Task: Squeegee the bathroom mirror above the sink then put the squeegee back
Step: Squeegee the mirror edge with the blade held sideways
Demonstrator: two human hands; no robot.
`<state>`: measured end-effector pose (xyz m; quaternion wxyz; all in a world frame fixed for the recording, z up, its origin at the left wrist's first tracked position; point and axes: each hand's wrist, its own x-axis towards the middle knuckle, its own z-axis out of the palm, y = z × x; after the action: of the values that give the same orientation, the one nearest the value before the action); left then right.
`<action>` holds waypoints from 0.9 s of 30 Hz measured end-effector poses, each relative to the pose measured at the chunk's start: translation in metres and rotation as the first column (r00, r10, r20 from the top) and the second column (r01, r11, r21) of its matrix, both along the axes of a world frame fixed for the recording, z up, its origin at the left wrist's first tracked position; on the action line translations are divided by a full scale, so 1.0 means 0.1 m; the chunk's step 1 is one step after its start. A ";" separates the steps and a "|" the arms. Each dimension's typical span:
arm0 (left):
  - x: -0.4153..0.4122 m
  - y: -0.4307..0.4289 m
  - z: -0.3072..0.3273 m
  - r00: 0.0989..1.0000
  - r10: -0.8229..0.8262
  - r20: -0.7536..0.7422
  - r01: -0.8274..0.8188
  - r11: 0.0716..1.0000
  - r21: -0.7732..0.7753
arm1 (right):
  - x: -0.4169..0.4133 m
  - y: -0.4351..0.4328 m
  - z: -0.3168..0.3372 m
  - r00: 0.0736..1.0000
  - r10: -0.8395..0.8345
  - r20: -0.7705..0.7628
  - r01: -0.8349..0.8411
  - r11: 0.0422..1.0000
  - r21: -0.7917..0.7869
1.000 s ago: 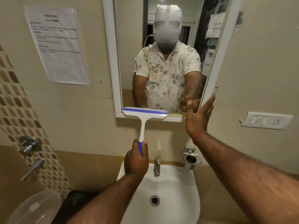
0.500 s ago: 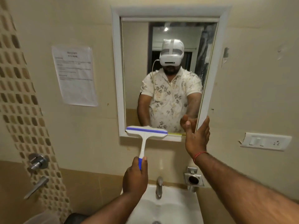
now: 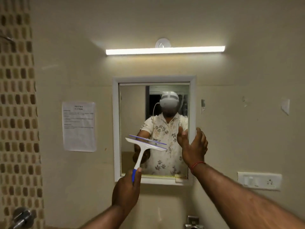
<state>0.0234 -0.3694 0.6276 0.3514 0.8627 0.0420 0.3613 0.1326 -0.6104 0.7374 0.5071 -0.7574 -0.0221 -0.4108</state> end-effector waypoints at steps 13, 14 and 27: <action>0.26 -0.08 2.32 0.989 -0.145 0.039 0.091 0.786 0.611 | -0.03 -0.17 1.19 0.993 0.038 0.112 -0.033 0.998 -0.046; 0.24 -0.10 2.50 0.985 -0.171 0.008 0.126 0.757 0.641 | -0.03 -0.18 1.25 0.993 0.036 0.114 -0.031 0.998 -0.051; 0.32 -0.14 3.35 0.988 -0.131 -0.081 0.129 0.414 0.901 | 0.04 -0.13 1.49 0.994 0.073 0.077 -0.073 0.997 -0.002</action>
<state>0.0549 -0.3833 0.9621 -0.1385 0.9166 -0.2252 0.3000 0.1363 -0.6232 0.8861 0.5210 -0.7393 -0.0691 -0.4209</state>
